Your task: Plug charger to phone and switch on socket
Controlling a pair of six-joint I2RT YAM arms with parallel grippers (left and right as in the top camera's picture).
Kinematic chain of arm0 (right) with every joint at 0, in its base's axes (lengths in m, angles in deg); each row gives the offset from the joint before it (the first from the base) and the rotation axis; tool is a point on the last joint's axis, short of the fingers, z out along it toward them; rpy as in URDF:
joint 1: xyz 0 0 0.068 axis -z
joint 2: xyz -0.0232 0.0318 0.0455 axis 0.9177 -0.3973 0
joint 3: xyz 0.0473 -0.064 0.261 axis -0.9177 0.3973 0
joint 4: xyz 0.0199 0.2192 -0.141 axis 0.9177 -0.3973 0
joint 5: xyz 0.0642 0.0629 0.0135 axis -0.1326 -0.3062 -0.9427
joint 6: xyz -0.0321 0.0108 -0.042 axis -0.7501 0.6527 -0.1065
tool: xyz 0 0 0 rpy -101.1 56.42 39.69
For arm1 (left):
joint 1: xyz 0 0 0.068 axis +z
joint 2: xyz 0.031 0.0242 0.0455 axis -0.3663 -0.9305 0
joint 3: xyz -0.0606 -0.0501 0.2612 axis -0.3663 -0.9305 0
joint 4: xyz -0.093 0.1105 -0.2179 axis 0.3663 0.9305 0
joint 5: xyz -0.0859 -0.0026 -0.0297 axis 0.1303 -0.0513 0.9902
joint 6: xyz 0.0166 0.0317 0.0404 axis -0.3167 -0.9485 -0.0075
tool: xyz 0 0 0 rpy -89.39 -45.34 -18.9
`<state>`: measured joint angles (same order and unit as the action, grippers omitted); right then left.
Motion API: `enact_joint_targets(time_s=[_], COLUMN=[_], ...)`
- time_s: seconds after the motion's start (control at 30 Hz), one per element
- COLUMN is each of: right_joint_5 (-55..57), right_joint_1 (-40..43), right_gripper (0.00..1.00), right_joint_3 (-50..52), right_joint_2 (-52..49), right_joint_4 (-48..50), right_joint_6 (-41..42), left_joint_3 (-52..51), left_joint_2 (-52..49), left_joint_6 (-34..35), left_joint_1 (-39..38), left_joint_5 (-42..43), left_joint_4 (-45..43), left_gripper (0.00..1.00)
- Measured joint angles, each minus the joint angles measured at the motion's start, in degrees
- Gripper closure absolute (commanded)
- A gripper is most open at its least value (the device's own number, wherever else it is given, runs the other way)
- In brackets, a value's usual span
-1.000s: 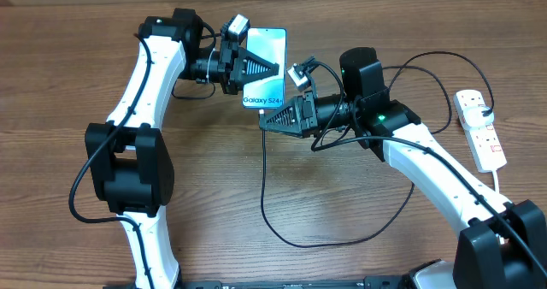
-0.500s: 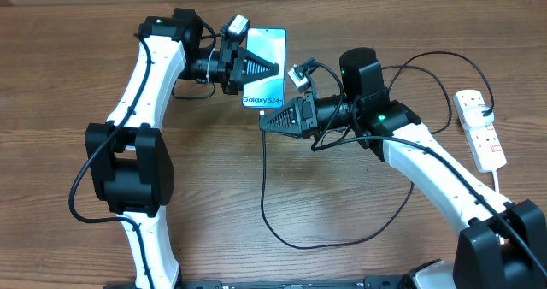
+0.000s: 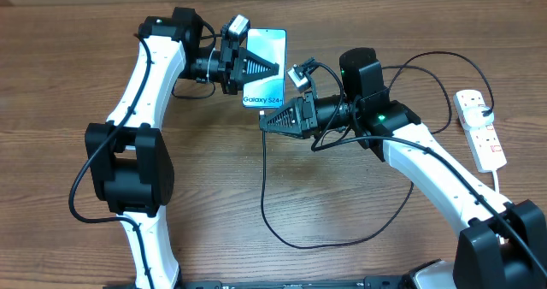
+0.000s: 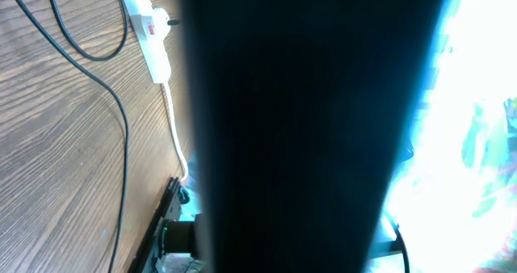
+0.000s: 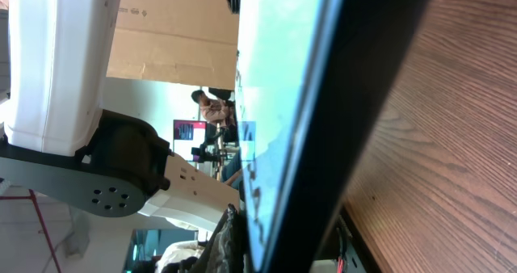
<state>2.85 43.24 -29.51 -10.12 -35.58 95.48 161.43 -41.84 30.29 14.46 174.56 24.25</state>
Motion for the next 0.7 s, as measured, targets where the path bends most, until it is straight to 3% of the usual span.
enact_joint_targets(time_s=[0.7], right_joint_5=[1.5], right_joint_1=[0.0], right_gripper=[0.96], right_joint_3=[0.0], right_joint_2=[0.0], right_joint_4=[0.4], right_joint_6=[0.0], left_joint_3=[0.0], left_joint_2=[0.0], left_joint_6=[0.4], left_joint_1=[0.0], left_joint_5=[-0.2], left_joint_4=[0.2], left_gripper=[0.96])
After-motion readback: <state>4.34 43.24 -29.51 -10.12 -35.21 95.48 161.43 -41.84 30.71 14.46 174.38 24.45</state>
